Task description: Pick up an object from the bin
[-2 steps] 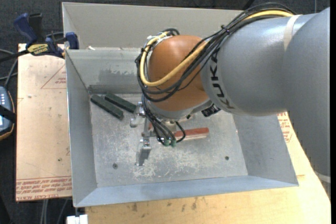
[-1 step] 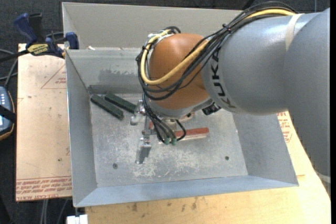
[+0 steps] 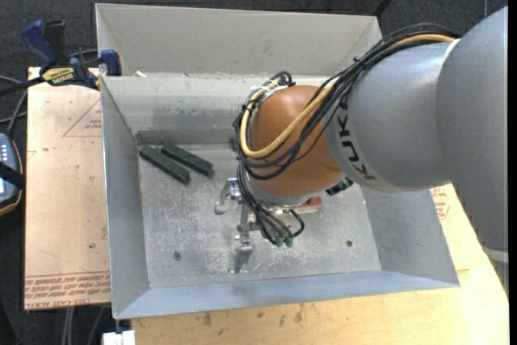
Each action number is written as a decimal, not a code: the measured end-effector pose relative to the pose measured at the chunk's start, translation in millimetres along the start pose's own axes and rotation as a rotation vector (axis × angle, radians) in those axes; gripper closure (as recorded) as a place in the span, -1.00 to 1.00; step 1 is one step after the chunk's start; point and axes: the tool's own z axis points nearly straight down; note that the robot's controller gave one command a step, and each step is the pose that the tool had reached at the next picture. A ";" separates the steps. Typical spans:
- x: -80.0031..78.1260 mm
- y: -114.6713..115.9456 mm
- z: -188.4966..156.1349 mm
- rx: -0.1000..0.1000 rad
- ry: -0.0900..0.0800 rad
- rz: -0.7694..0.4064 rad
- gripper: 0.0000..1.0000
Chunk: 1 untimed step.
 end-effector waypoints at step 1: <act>-37.6 -15.8 19.6 0.001 0.004 -0.062 -1.00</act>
Offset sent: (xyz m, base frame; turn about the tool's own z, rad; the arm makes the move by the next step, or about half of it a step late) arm 0.0337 -0.0649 -0.0023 0.0532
